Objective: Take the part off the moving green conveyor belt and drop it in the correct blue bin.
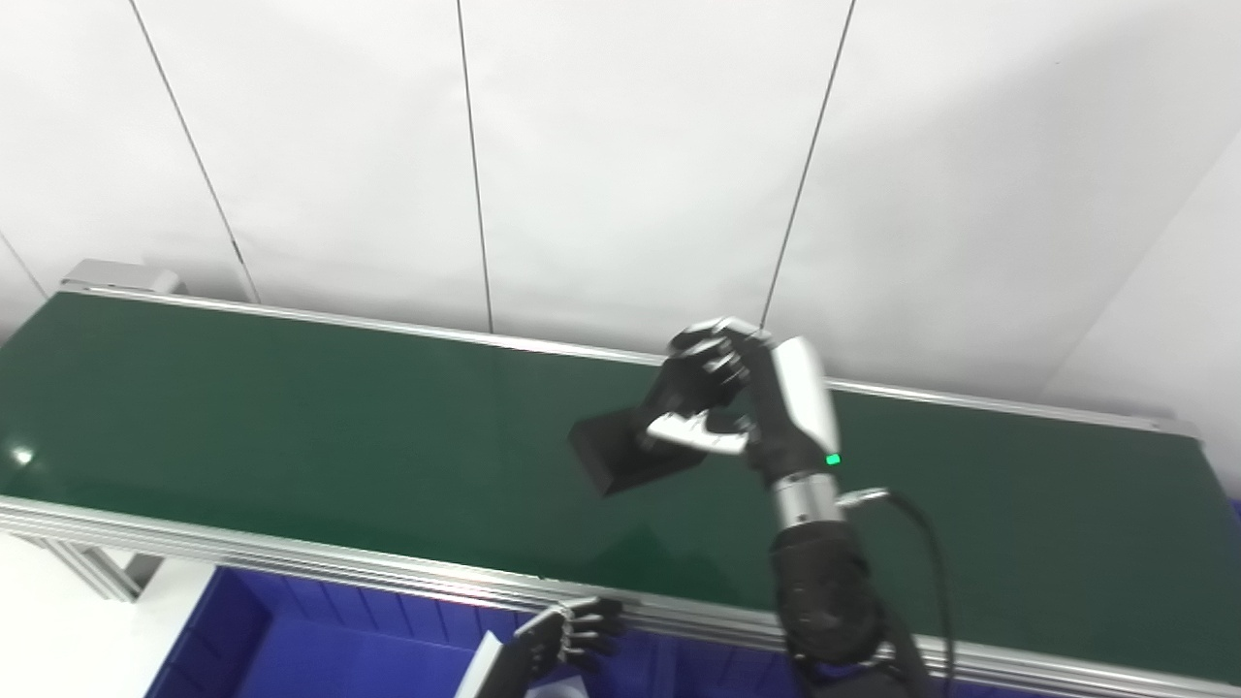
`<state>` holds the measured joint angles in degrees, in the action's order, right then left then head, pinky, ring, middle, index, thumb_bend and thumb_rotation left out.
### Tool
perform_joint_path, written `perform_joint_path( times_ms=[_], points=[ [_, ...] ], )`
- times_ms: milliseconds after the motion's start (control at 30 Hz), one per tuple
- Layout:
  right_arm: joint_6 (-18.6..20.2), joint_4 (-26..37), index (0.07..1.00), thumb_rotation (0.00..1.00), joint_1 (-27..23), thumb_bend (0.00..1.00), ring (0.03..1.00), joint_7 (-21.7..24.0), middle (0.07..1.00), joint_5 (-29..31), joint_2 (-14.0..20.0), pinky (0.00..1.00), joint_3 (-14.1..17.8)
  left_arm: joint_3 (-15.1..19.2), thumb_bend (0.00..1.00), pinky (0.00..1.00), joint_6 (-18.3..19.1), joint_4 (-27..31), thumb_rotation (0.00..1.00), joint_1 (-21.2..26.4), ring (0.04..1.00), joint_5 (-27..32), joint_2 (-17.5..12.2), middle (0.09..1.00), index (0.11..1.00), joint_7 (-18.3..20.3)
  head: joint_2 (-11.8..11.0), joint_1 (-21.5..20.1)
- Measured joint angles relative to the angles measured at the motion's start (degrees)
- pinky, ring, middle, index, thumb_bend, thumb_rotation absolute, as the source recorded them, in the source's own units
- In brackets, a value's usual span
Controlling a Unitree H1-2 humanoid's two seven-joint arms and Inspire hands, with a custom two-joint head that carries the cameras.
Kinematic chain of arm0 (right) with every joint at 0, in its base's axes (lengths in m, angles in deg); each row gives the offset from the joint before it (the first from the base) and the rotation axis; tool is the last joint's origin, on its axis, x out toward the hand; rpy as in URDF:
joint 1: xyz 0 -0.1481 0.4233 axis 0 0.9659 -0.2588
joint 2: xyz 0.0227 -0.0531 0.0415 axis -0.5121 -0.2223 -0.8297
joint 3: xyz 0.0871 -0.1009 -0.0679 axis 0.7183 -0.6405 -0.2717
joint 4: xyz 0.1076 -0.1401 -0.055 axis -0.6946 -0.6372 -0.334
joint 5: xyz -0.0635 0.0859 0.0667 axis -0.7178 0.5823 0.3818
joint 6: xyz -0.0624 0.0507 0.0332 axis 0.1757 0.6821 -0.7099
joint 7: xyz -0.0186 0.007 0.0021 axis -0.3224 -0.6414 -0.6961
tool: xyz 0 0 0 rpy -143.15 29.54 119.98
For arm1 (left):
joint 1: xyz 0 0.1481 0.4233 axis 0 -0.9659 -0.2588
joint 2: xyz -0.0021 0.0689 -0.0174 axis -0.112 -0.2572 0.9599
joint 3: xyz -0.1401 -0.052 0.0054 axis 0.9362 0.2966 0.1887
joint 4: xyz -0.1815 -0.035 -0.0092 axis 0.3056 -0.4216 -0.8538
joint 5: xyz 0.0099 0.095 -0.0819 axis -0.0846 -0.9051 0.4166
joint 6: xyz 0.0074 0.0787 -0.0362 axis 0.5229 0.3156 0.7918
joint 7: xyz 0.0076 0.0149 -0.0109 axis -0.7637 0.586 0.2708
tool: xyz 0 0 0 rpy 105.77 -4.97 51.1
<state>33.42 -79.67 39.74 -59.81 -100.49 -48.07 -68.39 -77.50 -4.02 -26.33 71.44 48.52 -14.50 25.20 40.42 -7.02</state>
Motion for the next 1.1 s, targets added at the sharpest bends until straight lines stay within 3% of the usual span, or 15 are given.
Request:
perform_joint_path(
  times_ms=[167, 333, 367, 500, 600, 833, 1100],
  points=[
    [3.46, 10.66, 0.574, 0.0, 9.67, 0.5, 0.36, 5.89, 0.494, 1.37, 3.56, 0.3, 2.36, 4.34, 0.87, 0.61, 0.0, 0.76, 0.27, -2.12, 0.686, 0.34, 1.17, 0.731, 0.757, 4.1, 1.15, -1.15],
    [5.43, 17.43, 0.57, 0.0, 16.28, 0.5, 0.361, 9.37, 0.496, 1.97, 7.27, 0.3, 5.53, 7.89, 0.88, 0.62, 0.0, 2.45, 0.26, -2.93, 0.702, 1.01, 2.08, 0.734, 0.752, 7.71, 3.96, -1.5],
    [5.64, 18.11, 0.569, 0.0, 17.13, 0.5, 0.362, 9.7, 0.497, 2.08, 7.62, 0.3, 6.04, 8.47, 0.88, 0.63, 0.01, 2.63, 0.26, -2.99, 0.702, 1.07, 2.33, 0.735, 0.75, 8.25, 5.44, -1.94],
    [7.65, 21.87, 0.569, 0.0, 21.38, 0.5, 0.363, 12.35, 0.494, 2.93, 8.18, 0.3, 7.14, 10.88, 0.87, 0.64, -0.03, 5.46, 0.24, -3.85, 0.701, 1.17, 3.32, 0.739, 0.75, 11.07, 7.56, -2.99],
    [9.12, 24.68, 0.569, 0.0, 25.04, 0.5, 0.365, 13.95, 0.495, 2.51, 9.08, 0.31, 7.34, 12.8, 0.87, 0.64, -0.03, 6.26, 0.25, -4.21, 0.697, 1.73, 4.02, 0.739, 0.753, 13.05, 8.0, -3.26],
    [9.9, 21.04, 0.566, 0.0, 29.88, 0.5, 0.371, 14.65, 0.495, 1.29, 11.33, 0.32, 8.48, 17.06, 0.88, 0.64, -0.03, 6.39, 0.27, -4.52, 0.702, 2.41, 5.19, 0.741, 0.751, 16.28, 9.06, -4.05],
    [10.62, 15.08, 0.562, 0.0, 29.93, 0.51, 0.37, 14.52, 0.481, -1.43, 12.19, 0.31, 8.43, 20.05, 0.88, 0.64, -0.03, 6.39, 0.27, -4.71, 0.708, 2.45, 7.13, 0.74, 0.751, 19.25, 9.24, -4.05]
  ],
)
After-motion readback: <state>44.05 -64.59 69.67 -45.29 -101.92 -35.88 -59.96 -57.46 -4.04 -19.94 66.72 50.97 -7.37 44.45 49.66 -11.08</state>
